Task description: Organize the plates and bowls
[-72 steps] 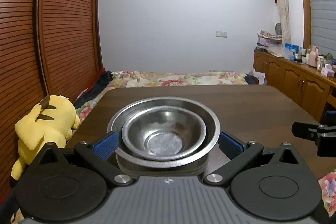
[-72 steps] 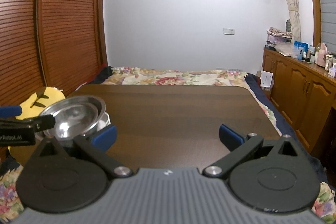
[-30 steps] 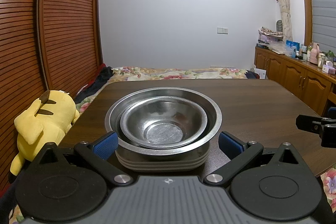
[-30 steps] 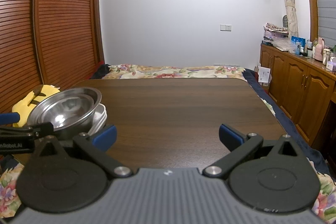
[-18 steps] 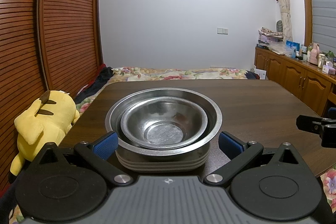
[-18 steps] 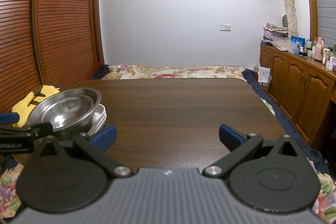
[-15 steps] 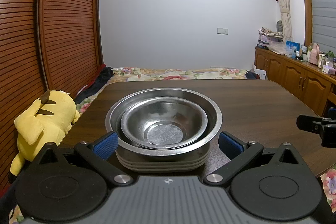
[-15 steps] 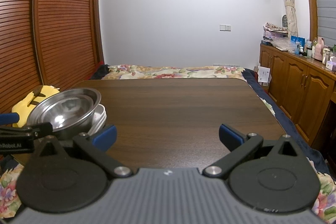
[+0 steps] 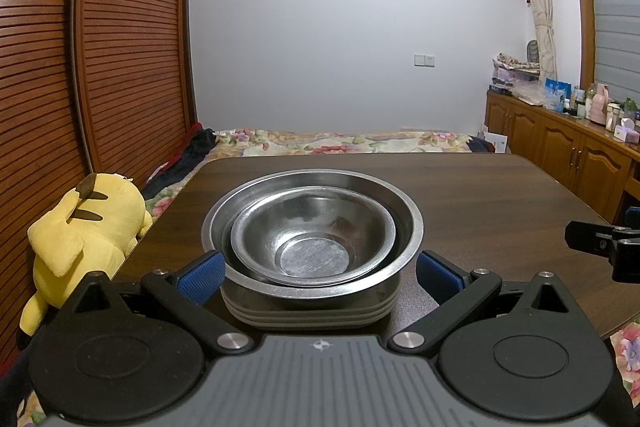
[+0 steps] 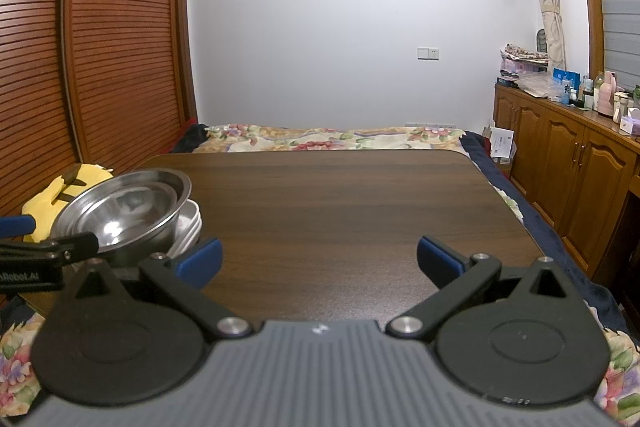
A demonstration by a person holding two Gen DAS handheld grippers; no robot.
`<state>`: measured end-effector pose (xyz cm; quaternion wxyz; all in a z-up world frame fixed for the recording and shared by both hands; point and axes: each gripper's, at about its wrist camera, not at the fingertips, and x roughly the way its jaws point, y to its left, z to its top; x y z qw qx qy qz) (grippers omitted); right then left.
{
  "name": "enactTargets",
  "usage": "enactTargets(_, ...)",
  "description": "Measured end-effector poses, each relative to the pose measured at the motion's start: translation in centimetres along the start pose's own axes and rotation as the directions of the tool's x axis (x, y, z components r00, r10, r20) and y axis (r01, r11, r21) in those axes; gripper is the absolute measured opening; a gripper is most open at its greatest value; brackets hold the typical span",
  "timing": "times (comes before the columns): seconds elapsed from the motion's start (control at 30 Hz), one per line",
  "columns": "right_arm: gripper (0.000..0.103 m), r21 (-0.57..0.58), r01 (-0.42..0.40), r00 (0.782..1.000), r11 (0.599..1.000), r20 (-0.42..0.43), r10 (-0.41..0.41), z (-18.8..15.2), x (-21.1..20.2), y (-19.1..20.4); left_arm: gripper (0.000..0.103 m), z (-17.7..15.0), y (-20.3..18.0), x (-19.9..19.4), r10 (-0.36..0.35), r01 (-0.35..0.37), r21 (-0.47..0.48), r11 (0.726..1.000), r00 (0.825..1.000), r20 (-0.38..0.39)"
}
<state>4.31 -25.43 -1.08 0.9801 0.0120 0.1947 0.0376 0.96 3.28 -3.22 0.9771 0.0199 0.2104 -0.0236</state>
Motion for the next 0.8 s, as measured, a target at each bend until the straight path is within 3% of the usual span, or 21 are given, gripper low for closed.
enactTargets(0.8, 0.103, 0.004, 0.0, 1.0, 1.0, 0.0, 0.0, 0.01, -0.11, -0.05, 0.103, 0.31, -0.05, -0.35, 0.0, 0.0, 0.002, 1.0, 1.0, 0.004)
